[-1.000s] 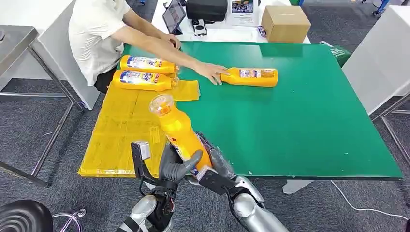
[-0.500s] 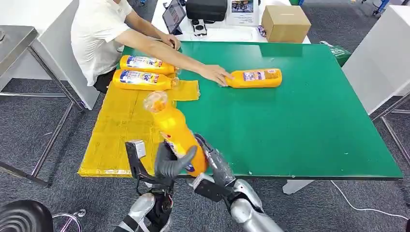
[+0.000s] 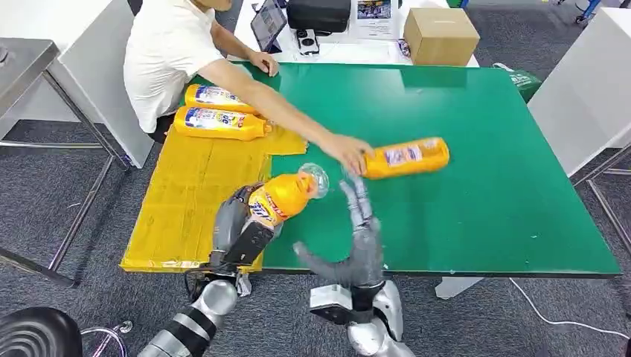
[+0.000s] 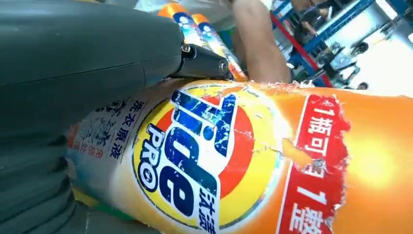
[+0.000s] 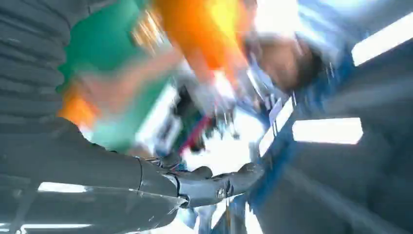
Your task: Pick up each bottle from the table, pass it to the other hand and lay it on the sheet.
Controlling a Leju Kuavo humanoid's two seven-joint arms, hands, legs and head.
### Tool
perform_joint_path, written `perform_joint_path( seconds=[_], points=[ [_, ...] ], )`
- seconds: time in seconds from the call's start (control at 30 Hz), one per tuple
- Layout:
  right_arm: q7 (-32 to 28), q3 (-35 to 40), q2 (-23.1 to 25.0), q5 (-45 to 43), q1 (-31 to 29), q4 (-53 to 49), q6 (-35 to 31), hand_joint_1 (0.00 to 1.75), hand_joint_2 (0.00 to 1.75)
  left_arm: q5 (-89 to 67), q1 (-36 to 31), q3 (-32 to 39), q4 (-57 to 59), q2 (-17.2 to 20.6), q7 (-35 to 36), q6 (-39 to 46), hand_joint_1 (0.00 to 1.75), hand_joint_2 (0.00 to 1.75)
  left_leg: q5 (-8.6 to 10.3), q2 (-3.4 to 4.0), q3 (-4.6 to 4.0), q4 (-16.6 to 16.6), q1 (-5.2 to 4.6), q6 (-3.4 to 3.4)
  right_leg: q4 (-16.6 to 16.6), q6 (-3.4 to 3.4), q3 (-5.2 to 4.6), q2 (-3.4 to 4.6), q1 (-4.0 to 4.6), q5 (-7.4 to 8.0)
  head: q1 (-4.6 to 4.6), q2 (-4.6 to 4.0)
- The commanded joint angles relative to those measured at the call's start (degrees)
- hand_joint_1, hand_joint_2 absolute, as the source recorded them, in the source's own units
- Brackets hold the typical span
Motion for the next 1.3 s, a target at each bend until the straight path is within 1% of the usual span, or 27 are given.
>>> perform_joint_path(
  seconds=[0.03, 0.07, 0.1, 0.17, 0.2, 0.27, 0.3, 0.33, 0.37, 0.4, 0.43, 0.47, 0.53, 0.57, 0.6, 0.63, 0.7, 0.8, 0.87, 0.9, 0.93, 0.97, 1.03, 1.07, 1.1, 1.27, 1.3],
  points=[
    [-0.2, -9.1, 3.9, 0.3, 2.6, -10.2, -0.2, 0.00, 0.00, -0.5, -2.9, 3.3, 4.6, 1.2, 0.5, -0.8, 1.75, 1.75, -0.11, -0.10, 0.33, 0.0, 0.04, -0.10, 0.0, -0.16, 0.34, -0.08, 0.04, -0.16, 0.02, 0.00],
    [-0.2, -9.1, 3.9, 0.3, 2.6, -10.2, -0.2, 0.00, 0.00, -0.5, -2.9, 3.3, 4.6, 1.2, 0.5, -0.8, 1.75, 1.75, -0.02, -0.05, 0.07, 0.0, 0.01, -0.05, 0.0, -0.07, 0.09, -0.03, 0.01, -0.05, 0.02, 0.00],
    [-0.2, -9.1, 3.9, 0.3, 2.6, -10.2, -0.2, 0.00, 0.00, -0.5, -2.9, 3.3, 4.6, 1.2, 0.5, -0.8, 1.75, 1.75, -0.08, -0.04, 0.20, 0.0, 0.03, -0.08, 0.0, -0.13, 0.20, -0.02, 0.03, -0.10, 0.00, 0.00],
    [-0.2, -10.1, 4.5, -1.4, 3.1, -12.0, -0.2, 0.00, 0.00, -2.3, -3.0, 3.4, 5.0, 0.8, 1.3, -0.9, 1.75, 1.75, -0.01, -0.07, 0.11, 0.0, 0.01, -0.05, 0.0, -0.09, 0.13, -0.06, 0.01, -0.04, 0.02, 0.00],
    [-0.2, -9.9, 4.3, -2.8, 3.1, -11.7, -0.2, 0.00, 0.00, -4.5, -3.4, 3.3, 5.4, 1.1, 2.1, -0.7, 1.75, 1.75, -0.06, -0.12, 0.20, 0.0, 0.04, -0.08, 0.0, -0.13, 0.25, -0.09, 0.04, -0.10, 0.02, 0.00],
    [-0.2, -9.1, 3.8, -3.4, 3.1, -11.5, -0.2, 0.00, 0.00, -10.1, -4.9, 1.5, 6.9, 2.5, 5.0, -1.5, 1.75, 1.75, -0.01, -0.08, 0.09, 0.0, 0.01, -0.06, 0.0, -0.09, 0.11, -0.06, 0.01, -0.04, 0.00, 0.00],
    [-0.2, -8.2, 3.2, -5.1, 2.9, -11.0, -0.2, 0.00, 0.00, -14.5, -6.1, 0.4, 7.7, 3.3, 8.1, -4.6, 1.75, 1.75, -0.04, -0.11, 0.18, 0.0, 0.03, -0.09, 0.0, -0.14, 0.21, -0.08, 0.04, -0.08, 0.02, 0.00],
    [-0.2, -7.8, 2.9, -5.4, 2.8, -10.9, -0.2, 0.00, 0.00, -16.7, -7.2, -0.5, 8.6, 3.9, 9.3, -6.1, 1.75, 1.75, -0.01, -0.06, 0.09, 0.0, 0.03, -0.06, 0.0, -0.10, 0.13, -0.04, 0.04, -0.03, 0.02, 0.00],
    [-0.2, -7.6, 2.8, -5.6, 2.7, -10.8, -0.2, 0.00, 0.00, -18.5, -7.9, -1.0, 9.4, 4.0, 10.2, -7.1, 1.75, 1.75, -0.04, -0.08, 0.20, 0.0, 0.03, -0.09, 0.0, -0.14, 0.22, -0.05, 0.04, -0.07, 0.00, 0.00],
    [-0.2, -6.9, 2.6, -6.1, 2.2, -10.3, -0.2, 0.00, 0.00, -20.4, -10.1, -1.5, 12.1, 4.0, 12.1, -10.8, 1.75, 1.75, -0.01, -0.08, 0.10, 0.0, 0.03, -0.07, 0.0, -0.11, 0.13, -0.06, 0.03, -0.04, 0.02, 0.00],
    [-0.2, -6.7, 2.5, -6.7, 2.0, -10.6, -0.2, 0.00, 0.00, -21.4, -11.6, -1.7, 14.1, 3.9, 13.0, -12.8, 1.75, 1.75, -0.04, -0.09, 0.19, 0.0, 0.05, -0.10, 0.0, -0.15, 0.22, -0.07, 0.05, -0.08, 0.00, 0.00],
    [-0.2, -6.3, 2.4, -6.5, 1.9, -10.9, -0.2, 0.00, 0.00, -23.7, -13.6, -2.2, 16.4, 3.8, 14.0, -13.5, 1.75, 1.75, 0.00, -0.09, 0.14, 0.0, 0.01, -0.07, 0.0, -0.11, 0.16, -0.07, 0.02, -0.04, 0.02, 0.00],
    [-0.2, -5.6, 2.3, -6.2, 2.1, -11.9, -0.2, 0.00, 0.00, -23.0, -17.5, 0.4, 21.7, 2.1, 14.2, -17.0, 1.75, 1.75, -0.04, -0.19, 0.24, 0.0, 0.07, -0.13, 0.0, -0.19, 0.30, -0.16, 0.07, -0.11, 0.00, 0.00],
    [-0.2, -5.4, 2.4, -6.5, 2.1, -12.2, -0.2, 0.00, 0.00, -21.6, -19.5, 1.6, 24.0, 1.7, 14.5, -20.0, 1.75, 1.75, 0.00, -0.16, 0.14, 0.0, 0.05, -0.10, 0.0, -0.14, 0.19, -0.14, 0.06, -0.08, 0.02, 0.00],
    [-0.2, -5.2, 2.3, -6.6, 2.0, -12.1, -0.2, 0.00, 0.00, -21.9, -20.5, 1.4, 25.2, 1.7, 15.0, -21.3, 1.75, 1.75, 0.03, -0.13, 0.02, 0.0, 0.06, -0.08, 0.0, -0.10, 0.08, -0.11, 0.06, -0.03, 0.02, 0.00],
    [-0.2, -4.7, 2.0, -7.4, 1.8, -11.4, -0.2, 0.00, 0.00, -24.4, -22.4, -0.5, 28.2, 2.0, 16.3, -23.4, 1.75, 1.75, -0.01, -0.16, 0.12, 0.1, 0.08, -0.12, 0.1, -0.15, 0.18, -0.13, 0.09, -0.08, 0.00, 0.00],
    [-0.2, -4.4, 1.5, -8.0, 1.3, -10.5, -0.2, 0.00, 0.00, -26.6, -24.5, -2.6, 32.8, 2.0, 16.9, -28.7, 1.75, 1.75, 0.00, -0.15, 0.18, 0.1, 0.07, -0.15, 0.1, -0.15, 0.24, -0.12, 0.08, -0.09, 0.04, 0.00],
    [-0.2, -4.4, 1.5, -8.0, 1.3, -10.5, -0.2, 0.00, 0.00, -26.6, -24.5, -2.6, 32.8, 2.0, 16.9, -28.7, 1.75, 1.75, 0.00, -0.15, 0.18, 0.1, 0.07, -0.15, 0.1, -0.15, 0.24, -0.12, 0.08, -0.09, 0.04, 0.00],
    [-0.2, -4.3, 1.2, -8.7, 1.1, -10.0, -0.2, 0.00, 0.00, -27.2, -24.9, -3.2, 34.3, 2.1, 17.0, -30.6, 1.75, 1.75, 0.04, -0.11, 0.12, 0.0, 0.05, -0.12, 0.0, -0.10, 0.17, -0.09, 0.05, -0.04, 0.04, 0.00],
    [-0.2, -3.8, 0.6, -9.1, 0.8, -9.2, -0.2, 0.00, 0.00, -29.4, -25.8, -5.4, 36.7, 2.6, 17.0, -33.4, 1.75, 1.75, 0.04, -0.10, 0.13, 0.0, 0.04, -0.11, 0.0, -0.09, 0.18, -0.08, 0.04, -0.03, 0.04, 0.00],
    [-0.2, -3.1, 0.0, -10.0, 0.6, -8.2, -0.2, 0.00, 0.00, -31.4, -26.6, -7.1, 37.9, 2.8, 17.4, -34.5, 1.75, 1.75, 0.01, -0.13, 0.25, 0.0, 0.06, -0.14, 0.0, -0.14, 0.29, -0.10, 0.06, -0.07, 0.00, 0.00],
    [-0.2, -2.7, -0.2, -10.2, 0.5, -7.5, -0.2, 0.00, 0.00, -31.7, -27.1, -7.3, 38.3, 2.7, 18.1, -35.1, 0.12, 1.75, 0.03, 0.02, 0.26, -0.1, 0.03, -0.12, 0.0, -0.10, 0.27, 0.05, 0.03, -0.01, 0.04, 0.00],
    [-0.2, -2.3, -0.7, -10.9, 0.3, -6.8, -0.2, 0.00, 0.00, -32.2, -27.8, -7.8, 39.0, 2.7, 18.3, -36.8, 0.38, 1.75, 0.02, 0.07, 0.32, -0.1, 0.04, -0.12, 0.0, -0.09, 0.32, 0.10, 0.04, 0.01, 0.02, 0.00],
    [-0.2, -2.0, -0.8, -11.2, 0.2, -6.2, -0.2, 0.00, 0.00, -31.9, -27.9, -7.4, 39.2, 2.7, 18.5, -37.5, 0.35, 1.75, 0.01, 0.11, 0.38, -0.1, 0.06, -0.14, 0.0, -0.12, 0.35, 0.14, 0.06, 0.01, 0.02, 0.00],
    [-0.2, -1.9, -0.9, -11.3, 0.1, -6.1, -0.2, 0.00, 0.00, -31.8, -27.9, -7.4, 39.2, 2.7, 18.5, -37.6, 0.35, 1.75, -0.03, 0.18, 0.46, -0.1, 0.08, -0.18, 0.0, -0.19, 0.40, 0.21, 0.09, 0.00, 0.00, 0.00],
    [-0.2, -1.9, -0.9, -11.3, 0.1, -6.1, -0.2, 0.00, 0.00, -31.8, -27.9, -7.4, 39.2, 2.7, 18.5, -37.6, 0.35, 1.75, 0.03, 0.10, 0.33, -0.1, 0.04, -0.12, 0.1, -0.10, 0.28, 0.13, 0.04, 0.03, 0.02, 0.00],
    [-0.2, -1.9, -0.9, -11.3, 0.1, -6.1, -0.2, 0.00, 0.00, -31.8, -27.9, -7.4, 39.2, 2.7, 18.5, -37.6, 0.35, 1.75, 0.02, 0.14, 0.43, -0.1, 0.05, -0.16, 0.0, -0.14, 0.36, 0.17, 0.05, 0.03, 0.02, 0.00]
  ],
)
